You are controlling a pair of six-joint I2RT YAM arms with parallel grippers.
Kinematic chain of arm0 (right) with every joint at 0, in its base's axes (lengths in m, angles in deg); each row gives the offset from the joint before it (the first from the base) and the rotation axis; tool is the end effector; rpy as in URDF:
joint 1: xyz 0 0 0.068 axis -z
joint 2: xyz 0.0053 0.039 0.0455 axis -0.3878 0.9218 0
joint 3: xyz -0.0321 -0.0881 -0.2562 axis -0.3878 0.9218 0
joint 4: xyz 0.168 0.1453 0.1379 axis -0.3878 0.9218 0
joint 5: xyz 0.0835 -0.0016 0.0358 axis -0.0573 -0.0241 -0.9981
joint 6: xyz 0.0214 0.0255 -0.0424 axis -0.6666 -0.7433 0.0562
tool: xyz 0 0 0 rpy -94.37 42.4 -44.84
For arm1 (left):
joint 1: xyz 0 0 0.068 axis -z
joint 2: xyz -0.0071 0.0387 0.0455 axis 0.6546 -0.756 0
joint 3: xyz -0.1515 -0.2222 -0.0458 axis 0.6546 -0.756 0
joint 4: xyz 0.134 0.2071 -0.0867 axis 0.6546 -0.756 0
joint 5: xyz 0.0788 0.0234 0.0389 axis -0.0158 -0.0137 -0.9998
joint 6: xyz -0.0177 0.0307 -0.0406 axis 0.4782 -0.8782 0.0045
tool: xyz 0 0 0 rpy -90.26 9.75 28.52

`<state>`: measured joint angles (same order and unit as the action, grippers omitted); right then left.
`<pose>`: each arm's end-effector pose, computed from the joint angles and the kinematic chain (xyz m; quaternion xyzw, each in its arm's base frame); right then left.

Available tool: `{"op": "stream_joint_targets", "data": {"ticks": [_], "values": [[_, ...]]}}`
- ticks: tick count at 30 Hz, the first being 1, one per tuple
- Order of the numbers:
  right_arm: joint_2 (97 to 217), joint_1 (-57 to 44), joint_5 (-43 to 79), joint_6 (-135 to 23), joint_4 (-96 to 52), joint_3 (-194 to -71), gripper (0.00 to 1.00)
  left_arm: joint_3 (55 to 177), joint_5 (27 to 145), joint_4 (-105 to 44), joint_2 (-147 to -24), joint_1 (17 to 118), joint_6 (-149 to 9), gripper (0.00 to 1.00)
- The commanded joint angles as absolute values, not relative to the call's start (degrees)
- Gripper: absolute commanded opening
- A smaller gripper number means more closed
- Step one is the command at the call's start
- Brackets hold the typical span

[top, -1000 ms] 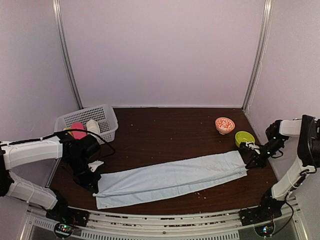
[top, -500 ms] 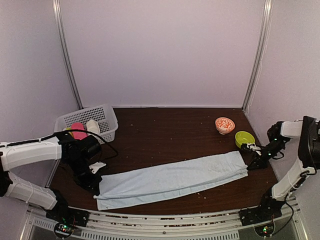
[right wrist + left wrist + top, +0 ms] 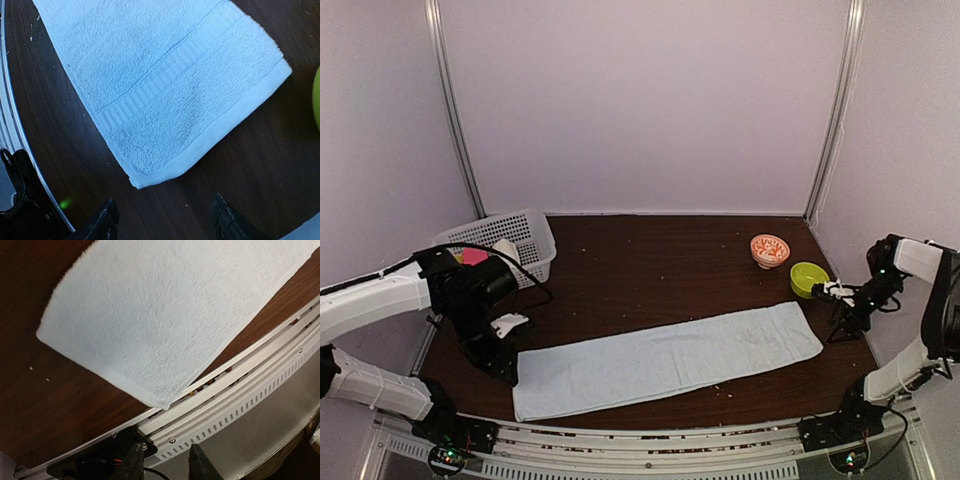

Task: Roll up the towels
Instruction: Fold the towel at the center of the board, then move the towel to the center of the board.

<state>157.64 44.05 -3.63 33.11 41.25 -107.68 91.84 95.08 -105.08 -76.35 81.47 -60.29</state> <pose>0.2059 -0.0615 0.1969 -0.4815 0.8393 0.1861 0.1705 0.1177 -0.1147 0.2270 -0.1660 -0.9744 0.1264 0.0835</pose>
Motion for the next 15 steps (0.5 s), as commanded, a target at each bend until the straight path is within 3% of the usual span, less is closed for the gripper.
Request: {"op": "stream_joint_targets", "data": {"ticks": [1, 3, 6, 11, 15], "values": [[155.4, 42.2, -8.7, 29.5, 44.4, -111.7, 0.66, 100.1, 92.2, -99.7, -79.3, 81.6, -60.1, 0.3], [156.3, 37.7, -9.4, 22.7, 39.7, -112.4, 0.63, 101.7, 90.3, -93.8, -84.1, 81.6, -58.8, 0.27], [157.5, 30.5, -6.8, 10.9, 28.4, -112.4, 0.59, 103.0, 87.2, -86.0, -90.5, 81.6, -55.9, 0.14], [162.6, 24.7, -2.0, -4.7, 16.9, -113.6, 0.48, 103.0, 80.9, -83.9, -96.2, 81.6, -53.0, 0.01], [167.9, 23.6, -1.3, -7.5, 16.5, -115.5, 0.41, 99.3, 76.7, -83.4, -98.1, 81.4, -49.7, 0.0]]}}
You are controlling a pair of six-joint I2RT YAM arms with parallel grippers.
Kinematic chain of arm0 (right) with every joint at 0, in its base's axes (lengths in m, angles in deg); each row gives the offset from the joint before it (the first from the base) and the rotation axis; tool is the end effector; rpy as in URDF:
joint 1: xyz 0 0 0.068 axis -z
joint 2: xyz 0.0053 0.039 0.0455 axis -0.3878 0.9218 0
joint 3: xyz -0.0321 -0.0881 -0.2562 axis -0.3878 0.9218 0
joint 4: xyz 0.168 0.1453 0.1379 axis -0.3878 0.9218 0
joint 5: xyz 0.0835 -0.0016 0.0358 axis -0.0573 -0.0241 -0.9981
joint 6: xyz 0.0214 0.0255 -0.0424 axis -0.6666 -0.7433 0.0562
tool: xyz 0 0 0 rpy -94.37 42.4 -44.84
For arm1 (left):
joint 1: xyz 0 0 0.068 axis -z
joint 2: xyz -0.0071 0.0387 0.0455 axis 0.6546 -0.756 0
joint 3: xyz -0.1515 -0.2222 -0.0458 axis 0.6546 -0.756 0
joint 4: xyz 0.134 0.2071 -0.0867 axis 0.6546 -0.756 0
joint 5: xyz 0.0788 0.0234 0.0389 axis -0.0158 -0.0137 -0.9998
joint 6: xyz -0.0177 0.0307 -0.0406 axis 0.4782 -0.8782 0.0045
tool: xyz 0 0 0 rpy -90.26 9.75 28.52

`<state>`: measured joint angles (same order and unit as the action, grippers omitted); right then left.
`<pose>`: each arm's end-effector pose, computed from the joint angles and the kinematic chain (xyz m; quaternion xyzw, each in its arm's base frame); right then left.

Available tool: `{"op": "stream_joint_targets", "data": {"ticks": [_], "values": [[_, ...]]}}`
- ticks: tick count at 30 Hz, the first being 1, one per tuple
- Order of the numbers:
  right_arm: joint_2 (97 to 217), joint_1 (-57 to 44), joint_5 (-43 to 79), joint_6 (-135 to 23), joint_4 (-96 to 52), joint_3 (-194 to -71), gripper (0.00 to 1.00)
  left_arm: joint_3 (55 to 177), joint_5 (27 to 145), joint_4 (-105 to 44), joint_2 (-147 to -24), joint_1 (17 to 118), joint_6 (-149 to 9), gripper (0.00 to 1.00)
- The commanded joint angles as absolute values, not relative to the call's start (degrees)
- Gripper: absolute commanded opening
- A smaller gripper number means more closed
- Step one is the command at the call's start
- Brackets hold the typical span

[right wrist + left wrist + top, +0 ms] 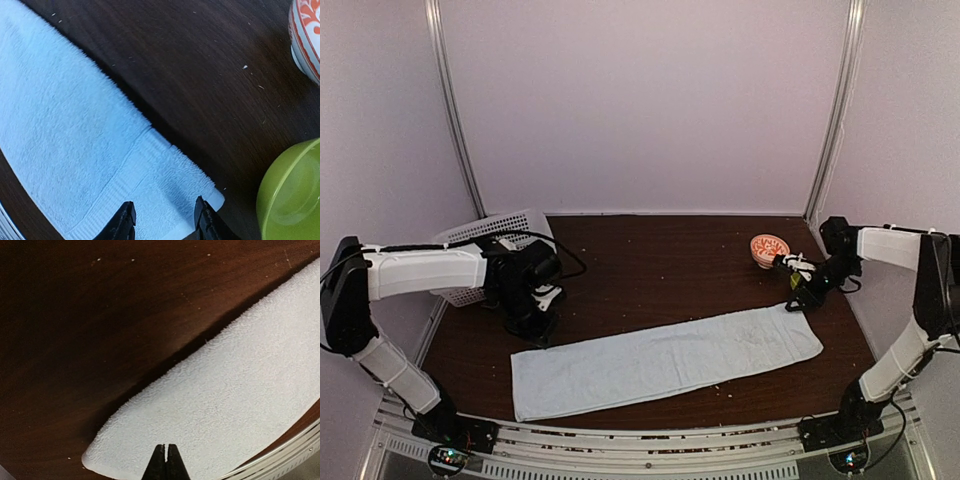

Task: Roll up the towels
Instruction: Move the towel to the center of the board.

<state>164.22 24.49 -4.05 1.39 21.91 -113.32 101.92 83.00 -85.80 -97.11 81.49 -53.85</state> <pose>0.2770 0.0094 0.1984 -0.4238 0.8626 0.1752 0.2134 0.1990 -0.1748 0.2021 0.1162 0.9898 -0.0765 0.0303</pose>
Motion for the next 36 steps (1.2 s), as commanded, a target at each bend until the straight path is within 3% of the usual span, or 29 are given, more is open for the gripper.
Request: {"op": "stream_joint_targets", "data": {"ticks": [1, 13, 23, 31, 36], "values": [[168.7, 23.2, -0.3, -8.2, 15.4, -115.2, 0.4, 98.4, 76.2, -83.5, -99.0, 81.1, -49.0, 0.0], [177.1, 14.9, 13.2, -15.0, 6.3, -116.5, 0.36, 94.7, 71.8, -82.9, -107.0, 75.2, -45.7, 0.0], [182.4, 12.6, 12.9, -19.9, 4.4, -125.5, 0.36, 93.5, 67.4, -83.4, -107.3, 69.1, -45.9, 0.0], [178.0, 12.5, 7.3, -23.8, 11.3, -131.6, 0.46, 95.9, 69.5, -83.1, -102.1, 68.5, -48.2, 0.0], [173.7, 12.7, 12.0, -24.2, 18.3, -128.6, 0.49, 96.5, 72.3, -82.4, -98.2, 68.6, -50.0, 0.13]]}}
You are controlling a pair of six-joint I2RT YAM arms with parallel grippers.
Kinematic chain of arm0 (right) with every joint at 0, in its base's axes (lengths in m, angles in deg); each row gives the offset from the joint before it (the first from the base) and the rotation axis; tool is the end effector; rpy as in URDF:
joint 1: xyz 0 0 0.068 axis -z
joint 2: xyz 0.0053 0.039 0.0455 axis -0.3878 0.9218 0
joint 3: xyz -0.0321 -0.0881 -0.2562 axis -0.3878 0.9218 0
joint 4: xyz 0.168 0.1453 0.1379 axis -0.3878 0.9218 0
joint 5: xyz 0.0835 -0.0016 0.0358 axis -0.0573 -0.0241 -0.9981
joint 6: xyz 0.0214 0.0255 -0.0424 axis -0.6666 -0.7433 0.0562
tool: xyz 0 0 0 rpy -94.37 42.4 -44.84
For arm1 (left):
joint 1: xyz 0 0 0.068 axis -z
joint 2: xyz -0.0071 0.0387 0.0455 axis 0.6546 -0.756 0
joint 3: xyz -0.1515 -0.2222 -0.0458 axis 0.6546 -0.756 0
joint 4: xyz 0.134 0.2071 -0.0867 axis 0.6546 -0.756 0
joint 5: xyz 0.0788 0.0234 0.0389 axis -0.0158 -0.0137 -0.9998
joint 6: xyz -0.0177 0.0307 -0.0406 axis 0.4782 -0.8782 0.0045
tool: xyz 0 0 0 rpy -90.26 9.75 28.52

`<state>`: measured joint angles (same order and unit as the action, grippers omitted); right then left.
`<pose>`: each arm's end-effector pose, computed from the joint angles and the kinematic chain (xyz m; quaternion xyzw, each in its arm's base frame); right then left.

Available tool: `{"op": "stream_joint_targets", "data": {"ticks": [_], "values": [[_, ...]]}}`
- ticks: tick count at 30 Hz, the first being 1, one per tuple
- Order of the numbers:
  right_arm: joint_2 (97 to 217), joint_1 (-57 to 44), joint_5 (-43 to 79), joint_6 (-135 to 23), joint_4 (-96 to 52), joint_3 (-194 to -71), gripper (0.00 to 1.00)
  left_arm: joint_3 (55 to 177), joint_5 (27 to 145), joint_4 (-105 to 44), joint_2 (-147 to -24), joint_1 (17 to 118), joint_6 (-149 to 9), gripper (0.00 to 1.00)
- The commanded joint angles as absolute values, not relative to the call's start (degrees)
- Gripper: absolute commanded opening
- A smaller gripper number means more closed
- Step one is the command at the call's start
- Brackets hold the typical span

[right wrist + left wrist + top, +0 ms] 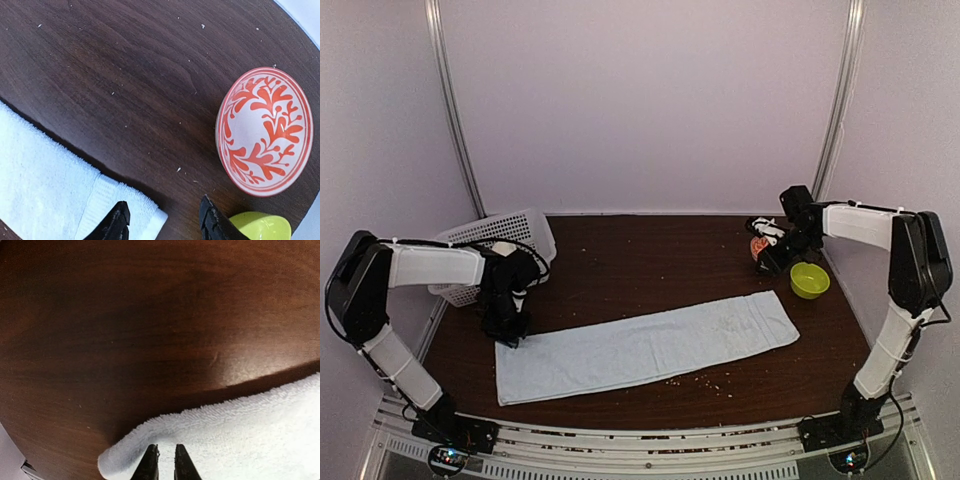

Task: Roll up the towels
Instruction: Move the towel to the center of the board, then pick up the towel from the center of the board.

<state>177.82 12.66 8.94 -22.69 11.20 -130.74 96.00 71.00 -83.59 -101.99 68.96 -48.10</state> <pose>0.3622 0.0751 0.2158 -0.3335 0.9010 0.1023 0.2577 0.2263 -0.1159 0.1570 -0.0453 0.9973 0.0535 0.0239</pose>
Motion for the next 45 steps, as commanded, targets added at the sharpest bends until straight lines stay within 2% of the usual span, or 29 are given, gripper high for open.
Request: {"op": "stream_joint_targets", "data": {"ticks": [1, 3, 6, 8, 16, 27, 29, 33, 43, 45], "values": [[173.1, 12.9, 12.9, -24.2, 19.1, -127.4, 0.49, 96.5, 71.9, -82.2, -97.5, 68.6, -50.2, 0.15], [172.0, 13.6, 13.9, -24.3, 20.3, -125.1, 0.49, 96.3, 71.6, -81.3, -96.1, 68.5, -50.8, 0.19], [171.9, 14.5, 13.5, -24.8, 22.3, -122.8, 0.49, 94.6, 74.7, -77.7, -92.9, 68.6, -51.9, 0.36], [172.2, 14.7, 13.1, -25.0, 23.4, -121.9, 0.5, 93.2, 76.4, -75.1, -91.1, 68.6, -51.4, 0.41], [173.5, 14.8, 11.9, -26.1, 22.5, -120.5, 0.51, 91.2, 76.1, -74.4, -94.1, 68.7, -50.9, 0.37], [178.6, 15.1, 11.7, -27.0, 21.7, -120.6, 0.49, 90.7, 75.0, -75.0, -92.2, 68.6, -50.5, 0.37], [179.8, 15.2, 10.0, -26.9, 22.1, -120.6, 0.43, 90.7, 74.9, -75.0, -92.3, 68.6, -50.5, 0.36], [181.2, 15.6, 6.5, -26.9, 22.7, -121.3, 0.21, 90.5, 74.8, -75.0, -92.7, 68.6, -50.6, 0.36], [177.6, 19.7, 3.1, -27.7, 25.7, -127.3, 0.0, 90.0, 73.9, -75.0, -93.2, 68.7, -50.4, 0.35], [176.6, 20.9, 2.5, -27.6, 27.8, -129.9, 0.0, 89.6, 73.5, -75.0, -93.2, 68.6, -50.1, 0.35]]}}
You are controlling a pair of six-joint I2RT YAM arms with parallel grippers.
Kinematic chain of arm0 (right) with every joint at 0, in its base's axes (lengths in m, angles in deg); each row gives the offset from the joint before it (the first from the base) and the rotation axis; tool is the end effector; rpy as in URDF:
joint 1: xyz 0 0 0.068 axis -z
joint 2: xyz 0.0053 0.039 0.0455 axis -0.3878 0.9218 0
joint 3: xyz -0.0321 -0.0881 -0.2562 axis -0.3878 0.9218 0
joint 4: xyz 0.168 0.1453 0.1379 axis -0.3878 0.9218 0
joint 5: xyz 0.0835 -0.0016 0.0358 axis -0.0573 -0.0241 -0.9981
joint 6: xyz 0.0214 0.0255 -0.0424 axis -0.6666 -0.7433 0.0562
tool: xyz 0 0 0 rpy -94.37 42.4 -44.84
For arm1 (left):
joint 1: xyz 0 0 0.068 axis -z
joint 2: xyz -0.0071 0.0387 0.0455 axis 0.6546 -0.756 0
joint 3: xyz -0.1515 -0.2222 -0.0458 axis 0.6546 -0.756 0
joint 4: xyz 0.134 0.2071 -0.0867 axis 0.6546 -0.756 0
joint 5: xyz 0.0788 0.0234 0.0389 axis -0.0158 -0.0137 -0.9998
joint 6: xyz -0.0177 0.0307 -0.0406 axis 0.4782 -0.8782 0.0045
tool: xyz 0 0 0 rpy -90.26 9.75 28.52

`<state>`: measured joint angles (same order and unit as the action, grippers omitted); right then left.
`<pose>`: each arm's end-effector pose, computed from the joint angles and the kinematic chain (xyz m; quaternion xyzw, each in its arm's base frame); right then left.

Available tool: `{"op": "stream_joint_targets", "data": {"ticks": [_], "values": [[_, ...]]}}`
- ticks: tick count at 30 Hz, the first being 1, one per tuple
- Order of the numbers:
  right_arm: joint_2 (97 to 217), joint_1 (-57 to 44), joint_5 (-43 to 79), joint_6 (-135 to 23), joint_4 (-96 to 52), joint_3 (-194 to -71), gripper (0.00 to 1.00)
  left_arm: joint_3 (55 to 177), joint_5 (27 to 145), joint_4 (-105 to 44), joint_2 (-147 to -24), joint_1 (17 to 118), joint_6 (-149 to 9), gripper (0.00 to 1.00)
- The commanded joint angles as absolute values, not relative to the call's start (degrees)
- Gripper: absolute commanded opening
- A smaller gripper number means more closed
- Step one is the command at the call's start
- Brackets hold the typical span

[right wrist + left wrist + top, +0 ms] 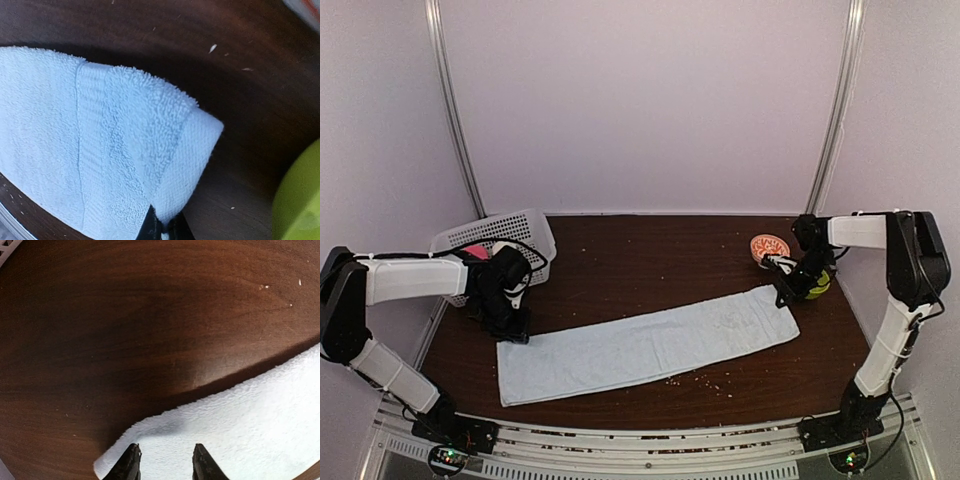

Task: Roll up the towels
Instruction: Pick up the towel from the center of the board, then fold the towel at the center of the board.

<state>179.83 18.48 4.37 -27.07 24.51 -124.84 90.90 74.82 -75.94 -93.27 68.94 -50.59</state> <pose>0.3282 0.0377 0.1696 -0.2340 0.9534 0.1696 0.0865 0.2146 -0.1122 0.1715 -0.0264 0.9952 -0.0233 0.0918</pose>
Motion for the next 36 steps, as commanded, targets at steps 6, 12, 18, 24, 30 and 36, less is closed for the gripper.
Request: {"op": "stream_joint_targets", "data": {"ticks": [6, 12, 18, 24, 30, 36], "values": [[175.2, 23.7, 1.0, -27.2, 33.0, -137.0, 0.0, 88.7, 74.1, -75.1, -92.9, 68.6, -48.6, 0.35], [176.9, 24.0, -4.0, -26.2, 39.8, -142.4, 0.0, 87.5, 77.2, -75.2, -92.6, 69.6, -48.1, 0.29], [177.8, 20.4, -16.5, -24.6, 45.5, -144.4, 0.0, 86.6, 77.8, -75.2, -93.0, 72.6, -46.3, 0.27], [180.8, 12.9, -21.5, -24.1, 48.1, -146.6, 0.0, 86.8, 76.3, -78.4, -93.5, 75.0, -44.0, 0.26], [185.0, 5.8, -27.5, -21.9, 50.7, -150.7, 0.0, 87.9, 72.9, -82.2, -91.7, 75.7, -40.9, 0.26], [188.5, -2.7, -29.4, -20.4, 53.3, -156.6, 0.0, 88.2, 68.9, -86.2, -88.1, 75.8, -36.8, 0.26]]}}
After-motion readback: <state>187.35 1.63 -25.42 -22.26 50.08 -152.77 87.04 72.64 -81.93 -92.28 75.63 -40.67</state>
